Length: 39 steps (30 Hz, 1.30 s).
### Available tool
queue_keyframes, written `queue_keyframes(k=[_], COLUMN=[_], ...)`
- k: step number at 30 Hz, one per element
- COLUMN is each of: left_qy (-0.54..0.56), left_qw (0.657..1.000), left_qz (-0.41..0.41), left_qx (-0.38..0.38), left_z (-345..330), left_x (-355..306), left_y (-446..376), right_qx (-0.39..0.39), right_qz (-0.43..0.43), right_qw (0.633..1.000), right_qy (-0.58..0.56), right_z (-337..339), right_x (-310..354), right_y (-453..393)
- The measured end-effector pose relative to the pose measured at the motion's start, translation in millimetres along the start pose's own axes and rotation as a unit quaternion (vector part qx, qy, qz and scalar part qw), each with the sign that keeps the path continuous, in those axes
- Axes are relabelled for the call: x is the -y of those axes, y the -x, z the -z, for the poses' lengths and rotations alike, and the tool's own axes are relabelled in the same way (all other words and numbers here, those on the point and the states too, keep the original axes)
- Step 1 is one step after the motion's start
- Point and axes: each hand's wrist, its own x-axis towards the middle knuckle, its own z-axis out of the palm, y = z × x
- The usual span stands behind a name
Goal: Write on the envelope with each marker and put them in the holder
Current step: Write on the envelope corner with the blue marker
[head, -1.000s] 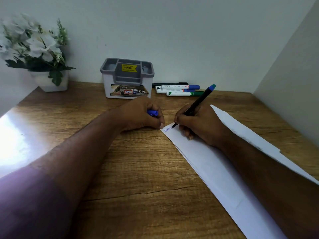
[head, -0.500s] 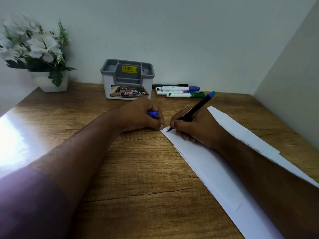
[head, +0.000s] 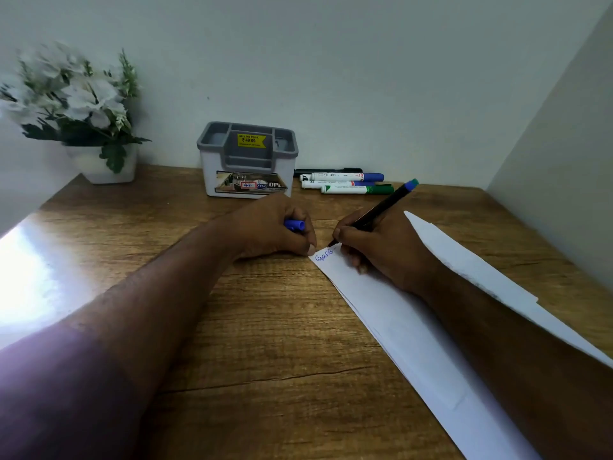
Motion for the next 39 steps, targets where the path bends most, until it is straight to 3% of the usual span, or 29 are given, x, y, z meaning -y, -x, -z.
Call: queue_keyframes(k=[7, 15, 22, 31, 35, 39], left_qy=[-0.001, 0.0, -0.019, 0.002, 0.005, 0.037], left_qw=[1.0, 1.0, 0.999, 1.0, 1.0, 0.998], left_qz=[-0.002, -0.006, 0.013, 0.008, -0.016, -0.042], left_qx=[0.005, -0.001, -0.024, -0.018, -0.014, -0.03], left_z=[0, 0, -1, -1, -1, -2], left_x=[1, 1, 0, 2, 3, 9], left_y=[-2, 1, 1, 0, 0, 0], right_qx=[0.001, -0.1, 0.019, -0.029, 0.029, 0.055], right_qz=[0.009, 0.068, 0.071, 0.086, 0.076, 0.126], right_qw=[1.0, 0.973, 0.978, 0.98, 0.986, 0.984], right_qy=[-0.005, -0.195, -0.196, -0.176, -0.148, -0.11], right_z=[2, 5, -4, -7, -12, -22], right_x=[-3, -2, 6, -1, -3, 0], right_y=[-1, -9, -2, -4, -7, -10])
